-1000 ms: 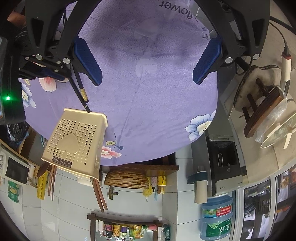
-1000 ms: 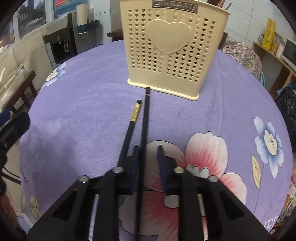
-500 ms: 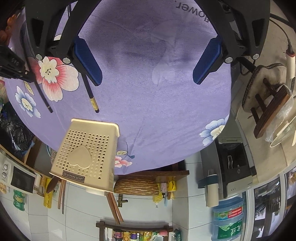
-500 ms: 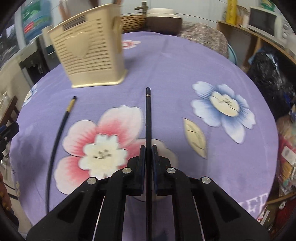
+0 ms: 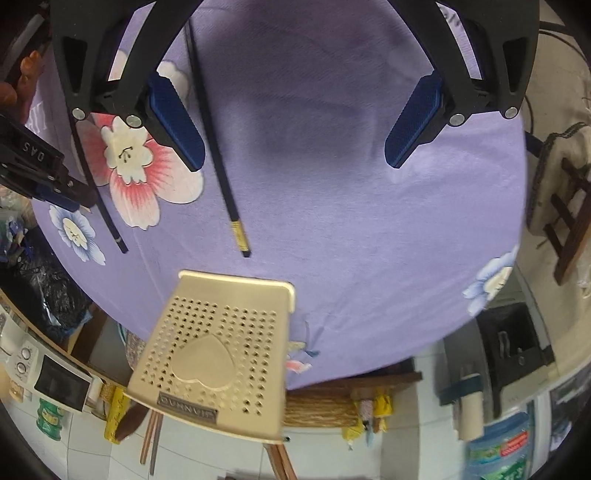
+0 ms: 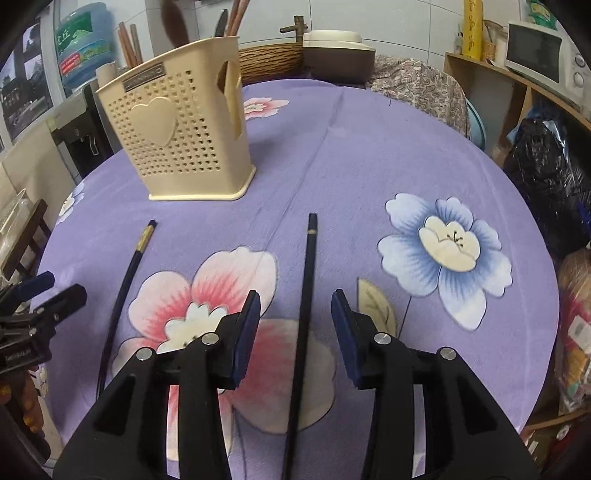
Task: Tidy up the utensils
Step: 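Close the right tool on one dark chopstick while the left tool closes on another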
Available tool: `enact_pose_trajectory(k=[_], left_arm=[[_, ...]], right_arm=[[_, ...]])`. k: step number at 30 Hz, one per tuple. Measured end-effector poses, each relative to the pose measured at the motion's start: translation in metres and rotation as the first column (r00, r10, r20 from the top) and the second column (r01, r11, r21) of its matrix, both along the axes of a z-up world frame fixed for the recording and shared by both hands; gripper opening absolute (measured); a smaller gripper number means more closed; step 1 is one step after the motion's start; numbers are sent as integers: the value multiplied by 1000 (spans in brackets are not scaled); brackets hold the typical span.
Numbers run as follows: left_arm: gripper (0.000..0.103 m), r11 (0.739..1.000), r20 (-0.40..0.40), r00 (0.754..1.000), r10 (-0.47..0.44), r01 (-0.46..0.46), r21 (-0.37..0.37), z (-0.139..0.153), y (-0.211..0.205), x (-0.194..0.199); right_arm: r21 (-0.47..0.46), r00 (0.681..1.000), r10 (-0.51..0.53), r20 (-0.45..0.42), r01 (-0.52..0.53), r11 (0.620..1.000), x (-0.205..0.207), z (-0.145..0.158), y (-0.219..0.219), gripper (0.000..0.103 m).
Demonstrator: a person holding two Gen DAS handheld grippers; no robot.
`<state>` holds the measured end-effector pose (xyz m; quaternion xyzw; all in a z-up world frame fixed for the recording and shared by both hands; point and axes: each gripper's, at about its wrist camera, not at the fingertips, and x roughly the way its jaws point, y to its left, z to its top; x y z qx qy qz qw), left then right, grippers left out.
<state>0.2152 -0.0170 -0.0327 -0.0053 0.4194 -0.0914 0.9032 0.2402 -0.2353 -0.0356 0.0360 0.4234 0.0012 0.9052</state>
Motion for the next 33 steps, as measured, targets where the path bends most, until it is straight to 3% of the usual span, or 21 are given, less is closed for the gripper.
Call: enact_pose_trajectory(k=[8,11,17,27,33], left_arm=[[84,998,1,998,-60,60,9,3,-29,20],[69,998,-27,998,-61,61,28,-2,-37,29],[65,999,-72,997,-35,37,27,-12,-41,38],[65,994,-76,997,-17,25,107,-13,-52,45],[45,993,-65,998,-9,17,114,-11,-55,47]], right_arm=[[9,1000,7,-30,-7,1000,17,-4,-8,41],[7,999,5,-48,-5,1000,22,-8,-8,41],[-2,998,6,-61,-6,1000,31,-10,-6,40],[-5,997,2,-72,-2,1000,53,-11,-6,29],[-22,998,1,-61,-3,1000,64,-11,-2,19]])
